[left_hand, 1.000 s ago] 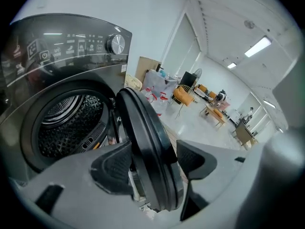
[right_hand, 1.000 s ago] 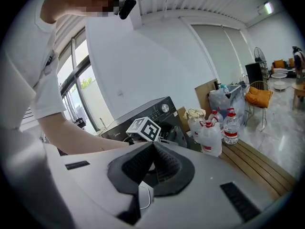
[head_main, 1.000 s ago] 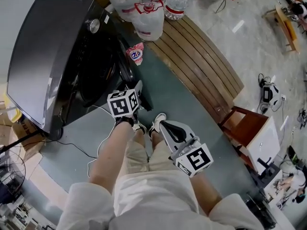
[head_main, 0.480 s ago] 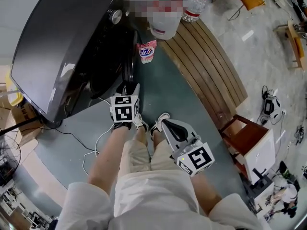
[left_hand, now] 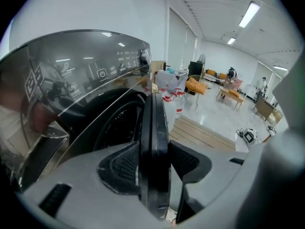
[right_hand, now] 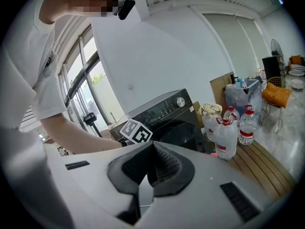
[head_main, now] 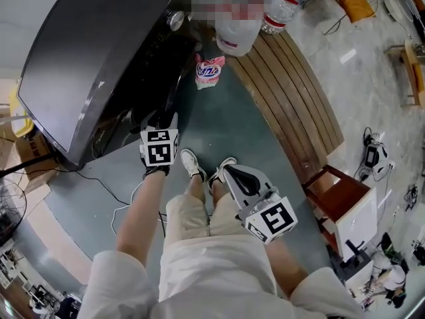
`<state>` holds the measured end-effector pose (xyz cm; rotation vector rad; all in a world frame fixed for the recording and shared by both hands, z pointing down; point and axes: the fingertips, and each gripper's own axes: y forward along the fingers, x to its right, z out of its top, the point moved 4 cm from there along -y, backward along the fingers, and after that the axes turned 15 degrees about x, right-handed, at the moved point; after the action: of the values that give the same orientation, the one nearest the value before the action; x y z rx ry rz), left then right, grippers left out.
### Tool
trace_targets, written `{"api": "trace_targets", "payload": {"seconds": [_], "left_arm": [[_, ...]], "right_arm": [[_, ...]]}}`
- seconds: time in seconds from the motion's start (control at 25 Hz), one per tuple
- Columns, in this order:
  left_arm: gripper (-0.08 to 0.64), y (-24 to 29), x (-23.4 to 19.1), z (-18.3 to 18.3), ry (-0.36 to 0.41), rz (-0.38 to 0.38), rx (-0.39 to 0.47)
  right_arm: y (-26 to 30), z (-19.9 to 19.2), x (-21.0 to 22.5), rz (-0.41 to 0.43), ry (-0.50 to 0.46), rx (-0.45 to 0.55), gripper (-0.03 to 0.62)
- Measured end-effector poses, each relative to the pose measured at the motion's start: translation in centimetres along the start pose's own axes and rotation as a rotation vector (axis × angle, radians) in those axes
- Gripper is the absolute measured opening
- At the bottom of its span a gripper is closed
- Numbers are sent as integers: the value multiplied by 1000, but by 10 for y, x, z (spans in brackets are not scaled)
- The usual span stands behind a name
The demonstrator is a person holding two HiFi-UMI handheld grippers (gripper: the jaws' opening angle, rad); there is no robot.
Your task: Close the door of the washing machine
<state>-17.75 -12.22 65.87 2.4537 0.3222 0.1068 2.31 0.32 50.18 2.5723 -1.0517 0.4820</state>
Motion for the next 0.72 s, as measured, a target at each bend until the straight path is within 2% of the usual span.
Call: {"api": "trace_targets", "payload": {"seconds": [0.2,0.44,0.52,0.56,0.72], "left_arm": [[202,-4,-28,0,-33,76,48],[191,-22,-56,-4,-97,209,100],[120,-36,-60,-2,-125,253,115],[76,-43,-58,-1,-143,255,122],[44,-47,-37,-14,-176,171,83]], "right_arm": [[4,-3,1,7,0,-10,-2],[0,-2,8,-6,-2,-13,-2],[-3,-1,11,-11,-1,-12,-2],[-4,-1,12,-13,1,-13,-2],[-3,-2,14,-11,4,-21,-2]]}}
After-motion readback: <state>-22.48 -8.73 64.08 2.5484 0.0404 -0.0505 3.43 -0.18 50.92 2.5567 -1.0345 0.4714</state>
